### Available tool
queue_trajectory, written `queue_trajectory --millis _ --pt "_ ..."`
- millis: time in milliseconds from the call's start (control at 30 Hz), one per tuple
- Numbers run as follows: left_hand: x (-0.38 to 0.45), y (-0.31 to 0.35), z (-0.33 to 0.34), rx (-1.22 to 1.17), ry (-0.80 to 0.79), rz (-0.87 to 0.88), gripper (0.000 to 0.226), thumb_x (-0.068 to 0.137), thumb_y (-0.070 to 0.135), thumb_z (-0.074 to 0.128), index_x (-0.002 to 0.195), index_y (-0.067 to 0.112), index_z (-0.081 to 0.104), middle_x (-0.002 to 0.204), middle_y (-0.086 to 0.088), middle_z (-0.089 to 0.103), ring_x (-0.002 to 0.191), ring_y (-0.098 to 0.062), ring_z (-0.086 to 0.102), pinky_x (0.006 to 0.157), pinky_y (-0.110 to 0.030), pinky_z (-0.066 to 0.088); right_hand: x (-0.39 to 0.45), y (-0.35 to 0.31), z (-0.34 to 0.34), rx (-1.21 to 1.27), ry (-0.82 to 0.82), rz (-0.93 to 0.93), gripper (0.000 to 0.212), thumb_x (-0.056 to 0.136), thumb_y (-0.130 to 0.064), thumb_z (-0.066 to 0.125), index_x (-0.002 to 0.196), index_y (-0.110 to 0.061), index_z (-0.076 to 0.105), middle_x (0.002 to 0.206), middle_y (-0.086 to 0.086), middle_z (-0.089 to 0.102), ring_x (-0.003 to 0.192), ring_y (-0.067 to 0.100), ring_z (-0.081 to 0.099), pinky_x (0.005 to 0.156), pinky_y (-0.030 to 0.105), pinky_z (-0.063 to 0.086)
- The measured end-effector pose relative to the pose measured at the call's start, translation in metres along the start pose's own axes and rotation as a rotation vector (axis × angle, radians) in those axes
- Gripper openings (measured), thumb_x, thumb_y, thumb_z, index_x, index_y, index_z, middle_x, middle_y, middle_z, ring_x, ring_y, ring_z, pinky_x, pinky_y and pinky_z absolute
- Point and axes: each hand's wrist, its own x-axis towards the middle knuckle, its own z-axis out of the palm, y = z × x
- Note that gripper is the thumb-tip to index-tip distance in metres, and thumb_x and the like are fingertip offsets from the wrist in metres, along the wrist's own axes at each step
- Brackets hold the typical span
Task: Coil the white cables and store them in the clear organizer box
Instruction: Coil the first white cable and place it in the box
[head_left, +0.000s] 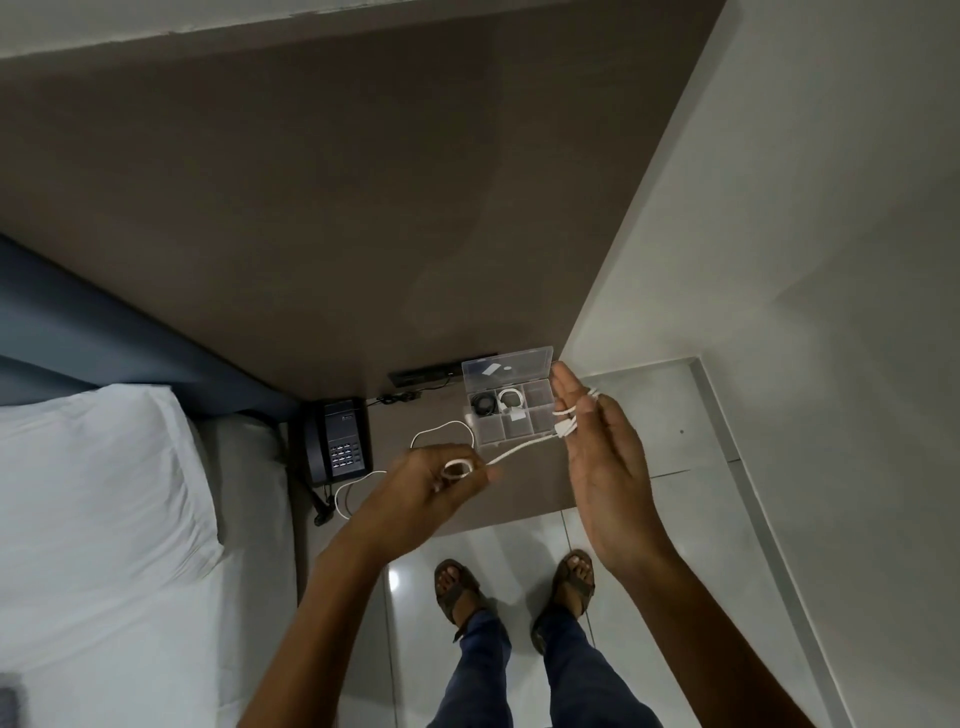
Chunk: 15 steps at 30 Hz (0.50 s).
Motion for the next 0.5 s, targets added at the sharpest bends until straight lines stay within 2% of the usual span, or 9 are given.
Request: queue_trajectory --millis 33,100,133,200,267,300,367,433,500 --pt "0.000 0.003 0.000 -0.024 0.016 -0.002 0.033 0.101 0.052 0.056 0.096 0.024 0.072 0.090 0.004 0.072 0.084 -0.016 0.070 0.076 -0.030 0.059 0.001 0.002 -0.002 -0.140 0.000 -0.025 0.041 0.111 -0.048 0.037 0.144 -0.036 0.056 0.153 -0.023 0.056 0.145 0.004 0.051 0.113 0.023 0.043" --pt "0.000 0.009 0.003 -0.066 0.058 0.013 0.030 0.102 0.048 0.058 0.093 0.023 0.071 0.091 0.003 0.067 0.085 -0.016 0.067 0.074 -0.022 0.056 0.003 0.010 -0.003 -0.387 -0.031 -0.085 0.031 0.112 -0.046 0.038 0.134 -0.033 0.056 0.140 -0.018 0.063 0.131 0.015 0.062 0.093 0.018 0.055" --pt "0.001 0.012 0.004 -0.090 0.088 0.018 0.028 0.102 0.044 0.058 0.092 0.022 0.071 0.093 0.003 0.065 0.087 -0.016 0.067 0.075 -0.020 0.055 0.004 0.013 -0.002 -0.461 -0.070 -0.105 0.031 0.112 -0.044 0.038 0.138 -0.035 0.053 0.135 -0.021 0.065 0.125 0.012 0.065 0.087 0.018 0.057" --pt "0.002 0.014 0.003 -0.128 0.147 -0.005 0.026 0.105 0.036 0.058 0.092 0.018 0.071 0.094 0.001 0.067 0.091 -0.014 0.068 0.081 -0.020 0.055 0.004 0.015 0.000 -0.542 -0.151 -0.116 0.037 0.112 -0.043 0.038 0.149 -0.045 0.042 0.127 -0.024 0.067 0.109 0.003 0.068 0.087 0.016 0.058" --pt "0.003 0.015 0.001 -0.151 0.139 -0.065 0.025 0.106 0.025 0.056 0.091 0.014 0.073 0.092 -0.003 0.072 0.090 -0.014 0.070 0.083 -0.026 0.058 0.005 0.019 -0.001 -0.624 -0.185 -0.133 0.020 0.111 -0.044 0.037 0.129 -0.049 0.044 0.109 -0.016 0.067 0.093 0.004 0.067 0.075 0.020 0.060" --pt "0.003 0.016 0.001 -0.149 0.120 -0.104 0.025 0.105 0.019 0.055 0.089 0.012 0.073 0.089 -0.008 0.074 0.087 -0.020 0.071 0.084 -0.037 0.060 0.005 0.021 -0.002 -0.682 -0.200 -0.149 0.010 0.111 -0.044 0.037 0.118 -0.048 0.043 0.101 -0.017 0.062 0.091 0.003 0.066 0.070 0.018 0.058" --pt "0.003 0.021 0.001 -0.208 0.114 -0.194 0.024 0.104 0.014 0.055 0.085 0.006 0.067 0.081 -0.014 0.071 0.074 -0.027 0.071 0.084 -0.054 0.062 0.003 0.026 -0.006 -0.790 -0.242 -0.168 0.007 0.112 -0.040 0.037 0.116 -0.037 0.042 0.102 -0.014 0.055 0.095 0.002 0.065 0.073 0.018 0.058" --pt "0.002 0.024 -0.004 -0.348 0.164 -0.248 0.021 0.105 0.012 0.056 0.086 0.006 0.060 0.075 -0.015 0.065 0.061 -0.016 0.066 0.071 -0.046 0.065 0.004 0.029 -0.012 -0.893 -0.263 -0.132 0.014 0.113 -0.037 0.037 0.119 -0.027 0.043 0.108 -0.007 0.053 0.094 0.009 0.064 0.080 0.026 0.060" --pt "0.000 0.024 -0.014 -0.419 0.177 -0.213 0.019 0.104 0.017 0.059 0.089 0.005 0.058 0.067 -0.004 0.062 0.055 -0.013 0.058 0.060 -0.033 0.058 0.005 0.029 -0.021 -0.954 -0.238 -0.099 0.014 0.113 -0.037 0.036 0.115 -0.025 0.044 0.103 -0.004 0.054 0.088 0.010 0.060 0.079 0.030 0.057"
